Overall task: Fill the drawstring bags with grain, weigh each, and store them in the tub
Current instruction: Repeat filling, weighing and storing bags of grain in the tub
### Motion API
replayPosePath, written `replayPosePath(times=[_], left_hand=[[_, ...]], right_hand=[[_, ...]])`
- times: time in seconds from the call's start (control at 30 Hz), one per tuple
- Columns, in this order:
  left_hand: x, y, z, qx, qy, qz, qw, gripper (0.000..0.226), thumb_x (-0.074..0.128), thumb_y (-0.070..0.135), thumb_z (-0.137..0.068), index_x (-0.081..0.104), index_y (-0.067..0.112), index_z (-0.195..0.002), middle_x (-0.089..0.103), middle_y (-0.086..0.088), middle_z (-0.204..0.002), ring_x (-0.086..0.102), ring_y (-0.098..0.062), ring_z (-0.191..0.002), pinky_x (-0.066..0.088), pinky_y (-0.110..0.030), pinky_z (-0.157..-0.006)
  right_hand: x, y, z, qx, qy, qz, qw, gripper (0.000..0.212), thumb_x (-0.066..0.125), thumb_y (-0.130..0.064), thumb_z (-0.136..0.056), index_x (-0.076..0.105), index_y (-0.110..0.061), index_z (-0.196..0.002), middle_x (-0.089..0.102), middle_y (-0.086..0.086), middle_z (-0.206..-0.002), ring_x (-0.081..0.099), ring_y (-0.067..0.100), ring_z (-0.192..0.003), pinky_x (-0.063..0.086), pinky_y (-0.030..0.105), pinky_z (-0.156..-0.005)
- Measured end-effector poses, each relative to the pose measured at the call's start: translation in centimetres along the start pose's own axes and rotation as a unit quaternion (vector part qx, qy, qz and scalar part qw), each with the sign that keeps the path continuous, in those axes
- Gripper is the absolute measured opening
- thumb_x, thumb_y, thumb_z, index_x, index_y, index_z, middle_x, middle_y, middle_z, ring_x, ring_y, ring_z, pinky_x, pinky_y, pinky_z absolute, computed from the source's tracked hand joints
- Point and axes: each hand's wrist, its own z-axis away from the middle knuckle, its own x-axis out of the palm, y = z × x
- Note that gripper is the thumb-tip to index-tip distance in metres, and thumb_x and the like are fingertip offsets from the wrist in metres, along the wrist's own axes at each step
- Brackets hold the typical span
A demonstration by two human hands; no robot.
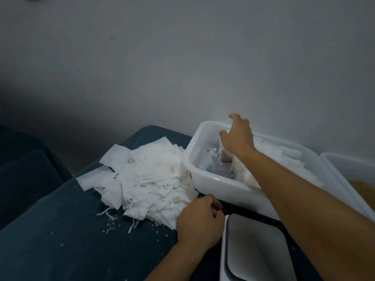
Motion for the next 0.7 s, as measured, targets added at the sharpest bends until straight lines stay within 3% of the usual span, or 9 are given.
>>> replayPosePath(times=[0.07, 0.13, 0.23, 0.3, 0.37, 0.47, 0.53, 0.7], left_hand=[[-0.1, 0.0, 0.0, 0.000, -0.006, -0.001, 1.000, 0.014, 0.057, 0.041, -0.094, 0.066, 0.040, -0.105, 0.067, 0.017, -0.100, 0.062, -0.004, -0.093, 0.053, -0.027, -0.079], [-0.3, 0.2, 0.1, 0.003, -0.010, -0.006, 1.000, 0.014, 0.058, 0.038, -0.096, 0.067, 0.036, -0.106, 0.069, 0.014, -0.103, 0.064, -0.009, -0.095, 0.054, -0.029, -0.078], [-0.5, 0.4, -0.2, -0.002, -0.032, -0.026, 0.999, 0.015, 0.052, 0.033, -0.099, 0.065, 0.030, -0.092, 0.066, 0.013, -0.092, 0.062, -0.013, -0.089, 0.047, -0.023, -0.068], [-0.6, 0.4, -0.2, 0.012, -0.056, -0.102, 0.993, 0.022, 0.046, 0.031, -0.102, 0.057, 0.026, -0.084, 0.064, 0.009, -0.089, 0.062, -0.017, -0.089, 0.040, -0.023, -0.066], [-0.5, 0.1, -0.2, 0.059, -0.079, -0.202, 0.974, 0.025, 0.040, 0.031, -0.109, 0.061, 0.019, -0.112, 0.067, -0.004, -0.120, 0.063, -0.026, -0.112, 0.047, -0.030, -0.085], [-0.4, -0.2, -0.3, 0.092, -0.128, -0.311, 0.937, 0.043, 0.034, 0.034, -0.114, 0.042, 0.011, -0.150, 0.049, -0.015, -0.153, 0.049, -0.035, -0.137, 0.041, -0.043, -0.110], [-0.4, -0.2, -0.5, 0.093, -0.139, -0.331, 0.929, 0.049, 0.032, 0.037, -0.114, 0.034, 0.012, -0.156, 0.042, -0.014, -0.159, 0.043, -0.034, -0.142, 0.037, -0.044, -0.114], [-0.3, -0.5, -0.7, 0.047, -0.130, -0.229, 0.964, 0.053, 0.040, 0.045, -0.111, 0.034, 0.016, -0.156, 0.042, -0.008, -0.159, 0.042, -0.027, -0.143, 0.036, -0.036, -0.114]], right_hand=[[0.0, -3.0, 2.6, -0.134, 0.007, -0.003, 0.991, 0.046, 0.064, -0.021, -0.098, 0.053, -0.024, -0.142, 0.056, 0.006, -0.136, 0.062, 0.021, -0.109, 0.049, 0.034, -0.098], [0.4, -5.8, 5.8, -0.254, -0.042, 0.003, 0.966, 0.029, 0.064, -0.023, -0.098, 0.063, -0.024, -0.127, 0.065, -0.002, -0.117, 0.061, 0.015, -0.092, 0.054, 0.037, -0.091], [1.8, -8.6, 9.9, -0.359, -0.169, 0.124, 0.910, 0.026, 0.059, -0.035, -0.102, 0.065, -0.028, -0.126, 0.069, -0.007, -0.117, 0.064, 0.018, -0.102, 0.049, 0.034, -0.082], [3.3, -9.4, 11.5, -0.414, -0.186, 0.259, 0.853, 0.027, 0.054, -0.037, -0.104, 0.063, -0.026, -0.127, 0.069, -0.004, -0.114, 0.067, 0.022, -0.099, 0.042, 0.032, -0.072], [4.5, -9.6, 12.6, -0.438, -0.162, 0.329, 0.821, 0.015, 0.052, -0.027, -0.105, 0.063, -0.018, -0.110, 0.061, -0.002, -0.087, 0.061, 0.022, -0.074, 0.031, 0.029, -0.059], [5.1, -9.7, 13.4, -0.414, -0.162, 0.346, 0.826, 0.015, 0.053, -0.009, -0.102, 0.054, -0.015, -0.088, 0.043, -0.002, -0.069, 0.038, 0.016, -0.054, 0.022, 0.029, -0.051], [5.0, -9.5, 13.5, -0.396, -0.155, 0.313, 0.849, 0.018, 0.051, -0.006, -0.100, 0.049, -0.016, -0.085, 0.043, -0.001, -0.071, 0.036, 0.017, -0.054, 0.020, 0.029, -0.050], [4.1, -8.5, 14.1, -0.338, -0.144, 0.234, 0.900, 0.017, 0.046, -0.015, -0.105, 0.055, -0.019, -0.091, 0.053, -0.001, -0.080, 0.048, 0.022, -0.068, 0.023, 0.030, -0.051]])
